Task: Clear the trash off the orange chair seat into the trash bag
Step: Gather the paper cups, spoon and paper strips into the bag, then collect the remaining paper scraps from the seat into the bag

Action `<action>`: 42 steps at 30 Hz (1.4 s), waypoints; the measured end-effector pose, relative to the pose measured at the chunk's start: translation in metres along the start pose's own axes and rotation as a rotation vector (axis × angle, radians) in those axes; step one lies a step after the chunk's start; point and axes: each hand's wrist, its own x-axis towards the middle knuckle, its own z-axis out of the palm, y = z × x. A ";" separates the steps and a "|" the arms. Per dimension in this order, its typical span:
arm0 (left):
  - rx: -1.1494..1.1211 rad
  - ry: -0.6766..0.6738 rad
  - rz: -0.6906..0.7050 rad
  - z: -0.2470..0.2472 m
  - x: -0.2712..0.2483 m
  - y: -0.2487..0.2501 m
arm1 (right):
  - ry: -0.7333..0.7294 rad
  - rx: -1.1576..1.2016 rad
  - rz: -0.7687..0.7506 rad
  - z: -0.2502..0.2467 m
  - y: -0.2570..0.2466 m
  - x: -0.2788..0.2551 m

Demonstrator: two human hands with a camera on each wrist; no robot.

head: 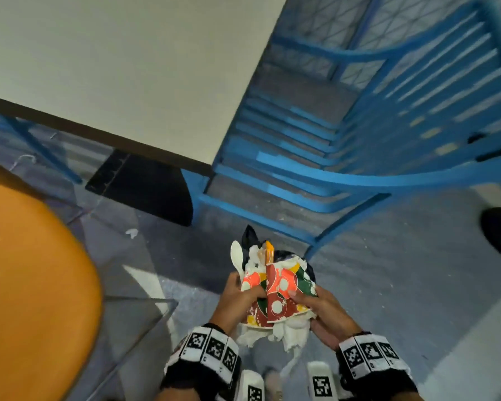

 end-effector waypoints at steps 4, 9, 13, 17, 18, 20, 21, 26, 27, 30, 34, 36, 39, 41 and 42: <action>0.049 0.035 -0.037 0.045 0.075 -0.036 | 0.041 0.074 -0.004 -0.062 0.018 0.070; 0.342 0.046 -0.037 0.057 0.160 -0.093 | 0.166 -0.045 -0.069 -0.099 0.063 0.161; 1.002 0.039 0.022 0.056 0.186 -0.127 | 0.266 -0.628 -0.222 -0.097 0.106 0.204; 0.906 0.082 0.070 0.051 0.176 -0.133 | 0.334 -1.012 -0.236 -0.074 0.118 0.201; 0.855 0.099 0.089 0.048 0.167 -0.130 | 0.380 -1.009 -0.209 -0.070 0.113 0.194; 0.780 0.128 0.121 0.038 0.141 -0.119 | 0.484 -0.941 -0.214 -0.062 0.092 0.169; 0.764 0.131 0.134 0.037 0.129 -0.117 | 0.536 -0.921 -0.219 -0.066 0.089 0.161; 0.678 0.137 0.136 -0.015 0.036 -0.075 | 0.451 -1.145 -0.225 -0.001 0.048 0.083; 0.651 0.155 0.150 -0.031 0.019 -0.064 | 0.397 -1.196 -0.259 0.022 0.042 0.069; 0.540 0.274 0.199 -0.088 -0.030 -0.029 | 0.278 -1.266 -0.412 0.109 0.019 0.034; 0.393 0.450 0.299 -0.193 -0.090 0.006 | 0.026 -1.273 -0.514 0.244 0.004 0.003; 0.330 0.557 0.300 -0.251 -0.111 0.012 | -0.066 -1.298 -0.545 0.304 0.012 -0.003; 0.292 0.757 0.174 -0.339 -0.130 -0.003 | -0.247 -1.331 -0.612 0.383 0.032 -0.001; 0.267 0.883 0.065 -0.394 -0.132 -0.024 | -0.369 -1.366 -0.625 0.431 0.046 0.005; 0.282 0.923 -0.038 -0.419 -0.131 -0.035 | -0.417 -1.405 -0.633 0.452 0.056 0.010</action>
